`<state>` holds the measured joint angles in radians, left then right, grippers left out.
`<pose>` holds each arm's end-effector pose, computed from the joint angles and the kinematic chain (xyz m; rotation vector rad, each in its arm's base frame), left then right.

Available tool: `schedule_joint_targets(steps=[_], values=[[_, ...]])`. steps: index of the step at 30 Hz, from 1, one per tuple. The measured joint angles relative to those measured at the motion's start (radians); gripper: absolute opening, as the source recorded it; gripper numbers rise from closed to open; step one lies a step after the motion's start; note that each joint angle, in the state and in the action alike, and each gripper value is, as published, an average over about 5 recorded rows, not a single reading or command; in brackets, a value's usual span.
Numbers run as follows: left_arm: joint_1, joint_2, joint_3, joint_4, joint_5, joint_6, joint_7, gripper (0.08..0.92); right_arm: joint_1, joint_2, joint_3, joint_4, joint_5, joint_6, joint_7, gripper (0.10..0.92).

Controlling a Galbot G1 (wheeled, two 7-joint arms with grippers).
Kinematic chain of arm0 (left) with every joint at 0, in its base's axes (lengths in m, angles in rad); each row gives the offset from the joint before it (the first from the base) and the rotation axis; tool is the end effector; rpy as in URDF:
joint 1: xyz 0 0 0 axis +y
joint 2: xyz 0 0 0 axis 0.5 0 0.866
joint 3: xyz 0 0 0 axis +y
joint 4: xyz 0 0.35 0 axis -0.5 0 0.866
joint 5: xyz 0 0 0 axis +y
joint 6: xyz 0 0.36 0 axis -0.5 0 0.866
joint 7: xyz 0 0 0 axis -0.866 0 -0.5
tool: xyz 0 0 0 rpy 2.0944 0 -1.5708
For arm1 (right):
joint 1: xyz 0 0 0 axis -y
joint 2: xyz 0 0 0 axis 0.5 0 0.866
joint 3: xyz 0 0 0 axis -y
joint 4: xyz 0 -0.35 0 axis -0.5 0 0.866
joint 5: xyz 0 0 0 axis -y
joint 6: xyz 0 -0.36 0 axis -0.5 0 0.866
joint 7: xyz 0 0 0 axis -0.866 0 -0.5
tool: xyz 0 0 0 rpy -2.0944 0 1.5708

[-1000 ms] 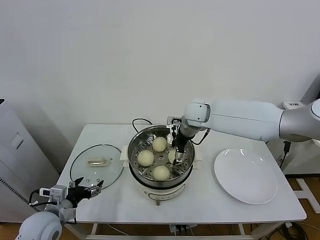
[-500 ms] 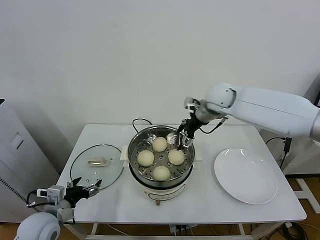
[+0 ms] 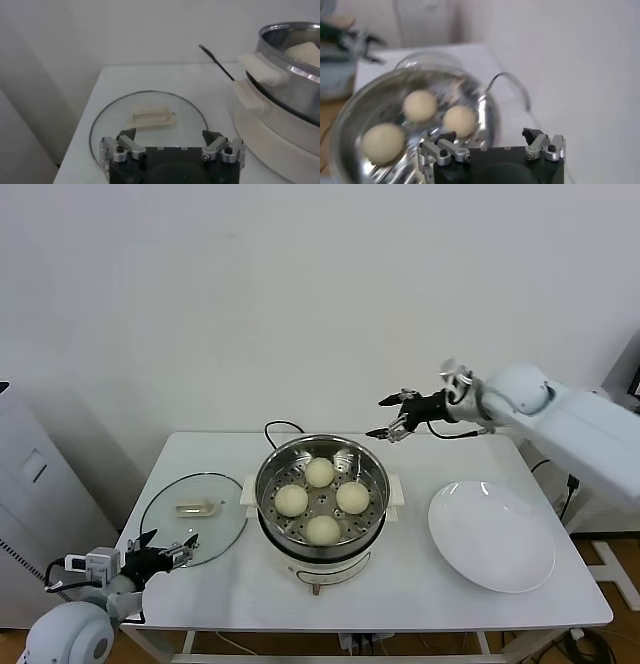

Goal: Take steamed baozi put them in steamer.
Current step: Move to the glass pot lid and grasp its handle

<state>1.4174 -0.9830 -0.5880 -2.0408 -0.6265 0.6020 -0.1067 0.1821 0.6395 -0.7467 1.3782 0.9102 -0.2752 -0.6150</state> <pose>0.2465 0.1209 -0.2502 -0.1522 -2.5924 -0.0418 0.5258 -0.1347 -0.0759 1.2844 -2.4309 0.6003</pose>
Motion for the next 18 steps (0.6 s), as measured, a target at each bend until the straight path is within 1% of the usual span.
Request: schedule_joint_targets(steps=[9, 18], values=[[-0.002, -0.001, -0.003, 0.011, -0.008, -0.026, 0.006, 0.823, -0.441, -0.003, 0.495, 0.044, -0.058, 0.119, 0.161, 0.823], [0.0, 0.004, 0.009, 0.034, 0.082, -0.076, 0.025, 0.823, -0.834, 0.109, 0.922, 0.1, -0.165, 0.187, 0.278, 0.823]])
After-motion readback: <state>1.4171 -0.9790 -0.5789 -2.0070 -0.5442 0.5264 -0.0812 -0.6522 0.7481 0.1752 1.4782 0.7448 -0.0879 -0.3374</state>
